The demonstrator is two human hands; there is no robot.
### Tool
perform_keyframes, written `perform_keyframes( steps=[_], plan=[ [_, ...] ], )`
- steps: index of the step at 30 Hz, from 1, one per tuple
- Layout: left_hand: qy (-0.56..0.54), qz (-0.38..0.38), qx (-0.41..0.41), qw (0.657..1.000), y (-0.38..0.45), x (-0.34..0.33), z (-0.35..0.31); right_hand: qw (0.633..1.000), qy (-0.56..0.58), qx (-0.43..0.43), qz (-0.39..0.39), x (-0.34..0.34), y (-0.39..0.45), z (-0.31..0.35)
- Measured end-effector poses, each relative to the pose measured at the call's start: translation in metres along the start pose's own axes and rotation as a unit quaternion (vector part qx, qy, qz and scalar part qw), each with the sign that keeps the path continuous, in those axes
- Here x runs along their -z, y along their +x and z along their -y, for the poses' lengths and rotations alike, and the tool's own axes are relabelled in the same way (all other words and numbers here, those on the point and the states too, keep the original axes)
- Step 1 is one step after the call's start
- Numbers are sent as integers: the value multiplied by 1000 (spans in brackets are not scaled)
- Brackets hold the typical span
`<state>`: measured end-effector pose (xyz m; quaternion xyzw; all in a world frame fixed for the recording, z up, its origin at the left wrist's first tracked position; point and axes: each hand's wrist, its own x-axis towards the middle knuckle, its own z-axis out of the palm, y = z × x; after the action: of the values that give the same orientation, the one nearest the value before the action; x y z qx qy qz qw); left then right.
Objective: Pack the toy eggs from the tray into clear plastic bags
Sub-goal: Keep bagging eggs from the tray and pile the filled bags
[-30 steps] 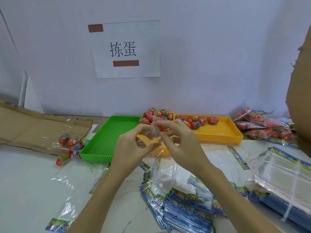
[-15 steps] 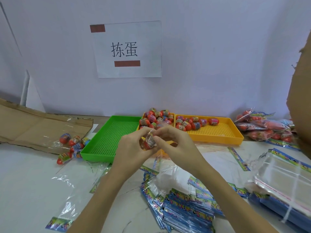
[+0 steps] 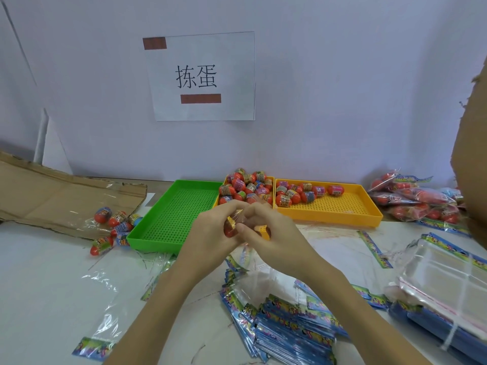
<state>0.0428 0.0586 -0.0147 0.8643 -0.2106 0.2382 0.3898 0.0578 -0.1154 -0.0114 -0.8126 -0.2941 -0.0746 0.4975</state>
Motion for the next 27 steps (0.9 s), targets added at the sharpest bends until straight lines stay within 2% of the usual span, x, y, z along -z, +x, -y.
perform_keyframes(
  steps=[4,8,11,14,17,20,22,27],
  plan=[
    [-32,32,34,998,2,0,5,1000,5,-1,-11,-2,1,-2],
    [-178,87,117,973,5,10,9,998,31,15,-59,6,3,2],
    [-199,28,163,966,5,14,11,990,81,14,-119,15,7,5],
    [-200,-36,204,958,6,15,14,981,95,-24,-166,26,12,-5],
    [-228,-69,232,943,6,16,15,986,-10,-73,-150,28,21,-25],
    [-222,-80,242,941,7,15,16,978,-163,-94,-86,21,41,-42],
    [-223,-73,241,942,7,14,17,969,-224,-93,-40,17,60,-48],
    [-222,-56,226,947,6,15,18,910,-393,-130,30,10,102,-58]
  ],
)
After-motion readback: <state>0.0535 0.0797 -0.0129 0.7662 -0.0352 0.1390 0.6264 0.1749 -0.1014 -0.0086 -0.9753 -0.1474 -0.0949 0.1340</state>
